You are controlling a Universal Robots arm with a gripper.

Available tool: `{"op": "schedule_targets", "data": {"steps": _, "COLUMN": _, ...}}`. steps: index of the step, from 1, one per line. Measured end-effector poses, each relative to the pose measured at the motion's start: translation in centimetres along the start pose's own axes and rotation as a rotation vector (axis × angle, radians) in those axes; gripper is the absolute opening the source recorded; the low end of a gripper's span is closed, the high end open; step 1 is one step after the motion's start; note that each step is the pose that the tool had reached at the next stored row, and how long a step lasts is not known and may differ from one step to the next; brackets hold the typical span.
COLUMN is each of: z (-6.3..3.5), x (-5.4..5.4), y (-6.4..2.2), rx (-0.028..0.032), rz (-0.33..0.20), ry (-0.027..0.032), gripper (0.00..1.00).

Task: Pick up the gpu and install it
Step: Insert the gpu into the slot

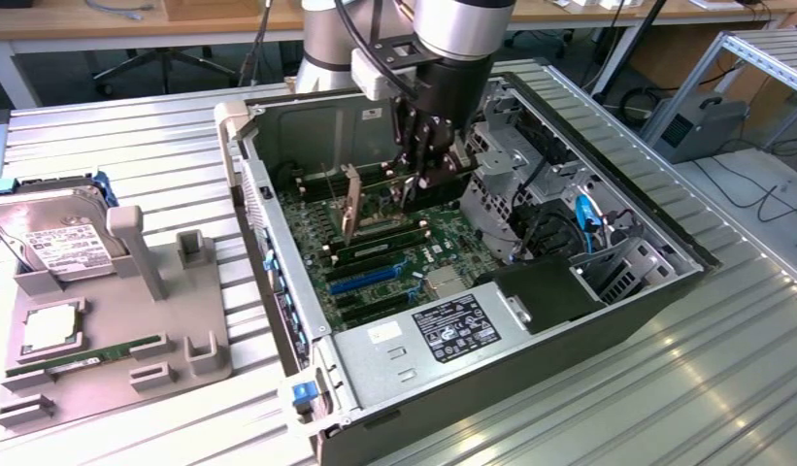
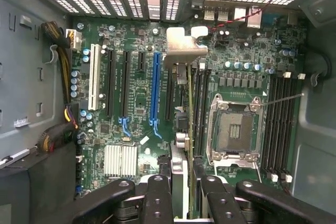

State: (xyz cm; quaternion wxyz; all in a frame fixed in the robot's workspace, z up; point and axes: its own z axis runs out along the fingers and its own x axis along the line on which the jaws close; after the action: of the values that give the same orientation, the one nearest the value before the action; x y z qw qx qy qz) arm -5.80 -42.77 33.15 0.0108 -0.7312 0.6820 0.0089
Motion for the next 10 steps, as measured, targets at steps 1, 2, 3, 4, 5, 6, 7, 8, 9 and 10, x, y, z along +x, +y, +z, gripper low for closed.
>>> {"op": "schedule_targets", "data": {"steps": 1, "z": 0.0, "x": 0.04, "y": 0.04, "rx": 0.0, "rz": 0.0, "ry": 0.0, "gripper": 0.27}}
{"op": "schedule_targets", "data": {"steps": 2, "z": 0.0, "x": 0.08, "y": 0.08, "rx": 0.0, "rz": 0.0, "ry": 0.0, "gripper": 0.27}}
{"op": "schedule_targets", "data": {"steps": 3, "z": 0.0, "x": 0.13, "y": 0.12, "rx": 0.0, "rz": 0.0, "ry": 0.0, "gripper": 0.27}}
{"op": "schedule_targets", "data": {"steps": 4, "z": 0.0, "x": 0.16, "y": 0.15, "rx": 0.0, "rz": 0.0, "ry": 0.0, "gripper": 0.27}}
{"op": "schedule_targets", "data": {"steps": 5, "z": 0.0, "x": 0.2, "y": 0.18, "rx": 0.0, "rz": 0.001, "ry": 0.0001, "gripper": 0.27}}
{"op": "schedule_targets", "data": {"steps": 6, "z": 0.01, "x": 0.23, "y": 0.21, "rx": 0.0001, "rz": 0.001, "ry": -0.0001, "gripper": 0.27}}
{"op": "schedule_targets", "data": {"steps": 7, "z": 0.01, "x": 0.26, "y": 0.24, "rx": 0.0, "rz": 0.001, "ry": -0.0001, "gripper": 0.27}}
{"op": "schedule_targets", "data": {"steps": 8, "z": 0.01, "x": 0.3, "y": 0.26, "rx": 0.0, "rz": 0.001, "ry": 0.0, "gripper": 0.27}}
{"op": "schedule_targets", "data": {"steps": 9, "z": 0.01, "x": 0.32, "y": 0.28, "rx": 0.0, "rz": 0.001, "ry": 0.0, "gripper": 0.27}}
{"op": "schedule_targets", "data": {"steps": 10, "z": 0.01, "x": 0.35, "y": 0.29, "rx": 0.0, "rz": 0.001, "ry": 0.0, "gripper": 0.27}}
